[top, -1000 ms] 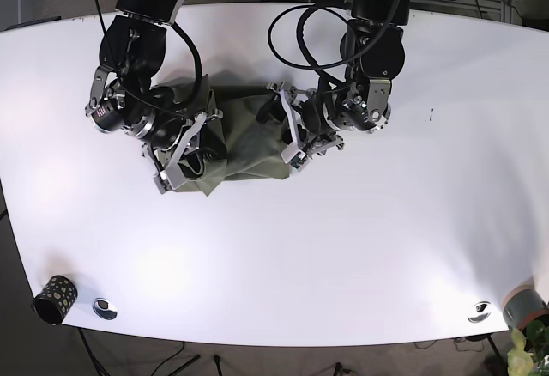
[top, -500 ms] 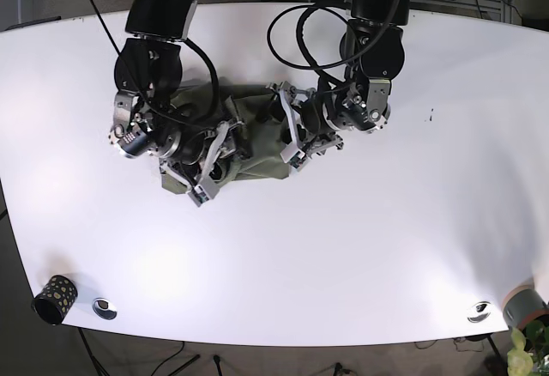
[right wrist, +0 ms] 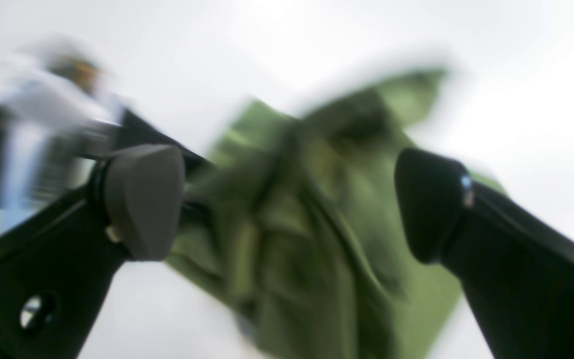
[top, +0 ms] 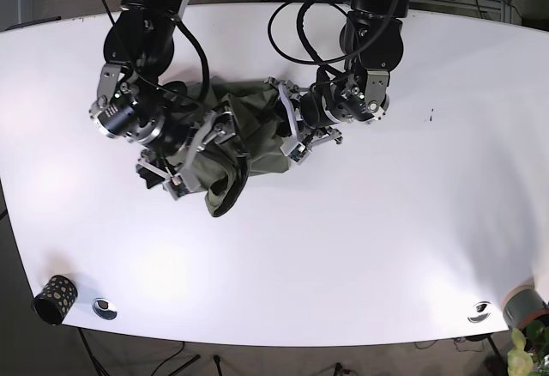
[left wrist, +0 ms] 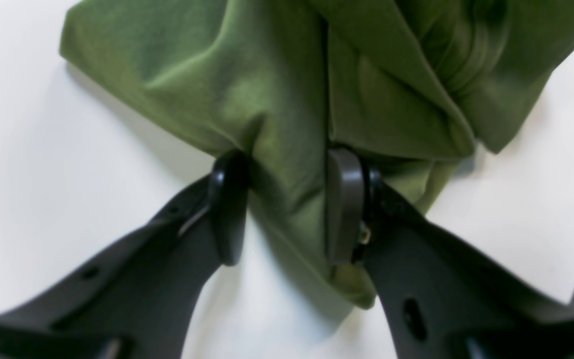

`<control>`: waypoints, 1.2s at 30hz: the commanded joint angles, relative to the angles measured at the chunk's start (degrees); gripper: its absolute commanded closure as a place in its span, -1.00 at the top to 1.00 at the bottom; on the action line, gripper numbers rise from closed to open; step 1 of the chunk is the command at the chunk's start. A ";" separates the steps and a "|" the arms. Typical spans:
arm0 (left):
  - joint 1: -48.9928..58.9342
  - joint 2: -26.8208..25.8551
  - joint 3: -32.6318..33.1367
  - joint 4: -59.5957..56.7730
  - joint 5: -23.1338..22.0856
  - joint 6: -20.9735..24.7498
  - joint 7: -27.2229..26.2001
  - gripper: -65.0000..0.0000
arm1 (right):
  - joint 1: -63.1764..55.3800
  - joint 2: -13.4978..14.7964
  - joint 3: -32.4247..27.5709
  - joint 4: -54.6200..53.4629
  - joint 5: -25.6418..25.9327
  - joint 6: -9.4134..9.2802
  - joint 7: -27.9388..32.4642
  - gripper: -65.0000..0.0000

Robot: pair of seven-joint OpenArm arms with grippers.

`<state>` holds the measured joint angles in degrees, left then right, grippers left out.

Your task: Fold the T-shirt properly

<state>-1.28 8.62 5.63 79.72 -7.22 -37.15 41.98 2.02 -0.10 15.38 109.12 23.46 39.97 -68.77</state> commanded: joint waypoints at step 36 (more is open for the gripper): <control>3.61 -7.88 -12.53 20.36 -0.64 -0.26 -3.60 -0.33 | -8.48 4.10 -2.06 0.11 17.28 0.03 -3.01 1.00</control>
<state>3.29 0.67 -7.07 98.96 -6.87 -37.19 39.77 -7.77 3.46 11.42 109.30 40.05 39.77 -73.54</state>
